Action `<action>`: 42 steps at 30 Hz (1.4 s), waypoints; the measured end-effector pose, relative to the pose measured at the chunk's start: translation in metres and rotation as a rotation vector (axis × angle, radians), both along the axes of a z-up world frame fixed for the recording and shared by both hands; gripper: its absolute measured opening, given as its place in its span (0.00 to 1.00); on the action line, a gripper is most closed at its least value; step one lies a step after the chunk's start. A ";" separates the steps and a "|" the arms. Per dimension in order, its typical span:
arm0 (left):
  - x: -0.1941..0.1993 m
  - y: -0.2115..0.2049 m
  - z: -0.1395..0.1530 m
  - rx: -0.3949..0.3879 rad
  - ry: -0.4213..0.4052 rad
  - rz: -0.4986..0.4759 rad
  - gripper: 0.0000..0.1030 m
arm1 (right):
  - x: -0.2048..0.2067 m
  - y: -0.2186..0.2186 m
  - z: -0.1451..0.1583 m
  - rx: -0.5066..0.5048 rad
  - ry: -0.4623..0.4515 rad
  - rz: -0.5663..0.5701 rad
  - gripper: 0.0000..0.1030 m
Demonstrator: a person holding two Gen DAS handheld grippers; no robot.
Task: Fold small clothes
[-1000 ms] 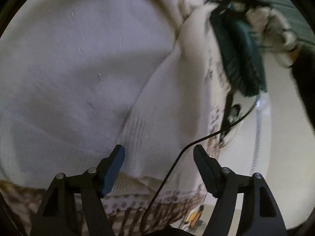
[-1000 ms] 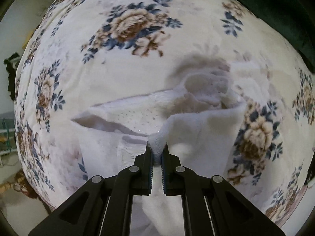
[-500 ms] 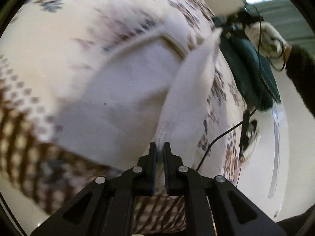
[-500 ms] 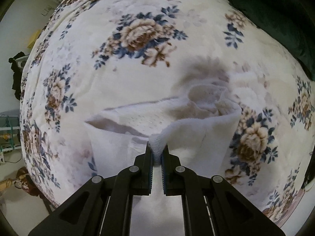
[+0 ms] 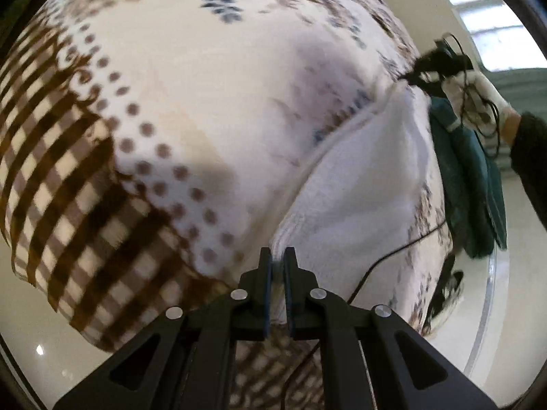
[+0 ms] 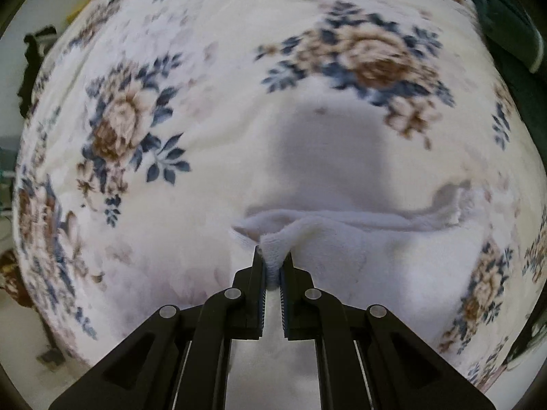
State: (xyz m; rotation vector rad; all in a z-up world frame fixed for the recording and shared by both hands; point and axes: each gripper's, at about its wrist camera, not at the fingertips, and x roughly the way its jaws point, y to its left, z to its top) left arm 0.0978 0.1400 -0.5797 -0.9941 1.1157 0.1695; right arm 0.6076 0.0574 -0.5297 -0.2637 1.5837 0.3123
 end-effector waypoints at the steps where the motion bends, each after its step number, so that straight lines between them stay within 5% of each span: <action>1: 0.001 0.006 -0.007 -0.013 0.006 0.006 0.04 | 0.000 0.004 -0.007 -0.007 -0.003 -0.006 0.07; 4: 0.004 0.013 -0.019 -0.041 0.013 -0.004 0.04 | 0.000 0.004 -0.018 -0.006 0.014 -0.019 0.08; 7: 0.006 0.012 -0.019 -0.057 0.006 -0.044 0.04 | -0.016 -0.018 -0.009 0.045 0.079 -0.058 0.31; 9: 0.009 0.011 -0.019 -0.065 0.006 -0.061 0.04 | -0.045 -0.044 0.013 0.091 0.089 -0.060 0.40; 13: 0.012 0.013 -0.016 -0.077 0.012 -0.078 0.04 | -0.146 -0.127 0.040 0.188 0.195 -0.130 0.42; 17: 0.018 0.013 -0.015 -0.074 0.021 -0.093 0.05 | -0.275 -0.230 -0.001 0.257 0.461 -0.419 0.43; 21: 0.024 0.011 -0.015 -0.057 0.037 -0.109 0.05 | -0.392 -0.313 -0.075 0.423 0.655 -0.909 0.43; 25: 0.029 0.003 -0.014 -0.009 0.048 -0.159 0.05 | -0.437 -0.339 -0.113 0.627 0.639 -1.138 0.36; 27: 0.030 0.000 -0.014 0.011 0.056 -0.179 0.05 | -0.446 -0.337 -0.126 0.688 0.618 -1.159 0.20; 28: 0.030 -0.002 -0.013 0.025 0.059 -0.189 0.05 | -0.449 -0.336 -0.128 0.705 0.603 -1.168 0.02; 30: 0.030 -0.004 -0.008 0.048 0.061 -0.203 0.05 | -0.455 -0.335 -0.121 0.756 0.542 -1.160 0.02; 35: 0.032 -0.007 0.006 0.085 0.055 -0.232 0.05 | -0.501 -0.351 -0.089 0.617 0.476 -1.098 0.01; 42: 0.032 -0.012 0.011 0.127 0.058 -0.234 0.05 | -0.563 -0.349 -0.108 0.410 0.553 -1.070 0.00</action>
